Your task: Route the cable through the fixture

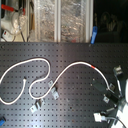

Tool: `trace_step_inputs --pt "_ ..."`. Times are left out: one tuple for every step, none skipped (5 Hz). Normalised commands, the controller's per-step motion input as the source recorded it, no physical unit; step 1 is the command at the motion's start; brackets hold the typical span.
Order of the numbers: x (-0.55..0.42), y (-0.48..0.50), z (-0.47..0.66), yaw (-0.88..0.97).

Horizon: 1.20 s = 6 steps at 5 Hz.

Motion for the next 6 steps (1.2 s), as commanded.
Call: trace_step_inputs --pt "-0.019 -0.034 0.00 0.00" --pt "-0.051 -0.090 0.23 -0.05" --pt "-0.236 -0.434 0.30 0.00" --pt "-0.012 -0.023 0.00 0.00" --pt "-0.084 0.036 -0.37 0.02" --pt "0.000 -0.002 -0.13 0.03"
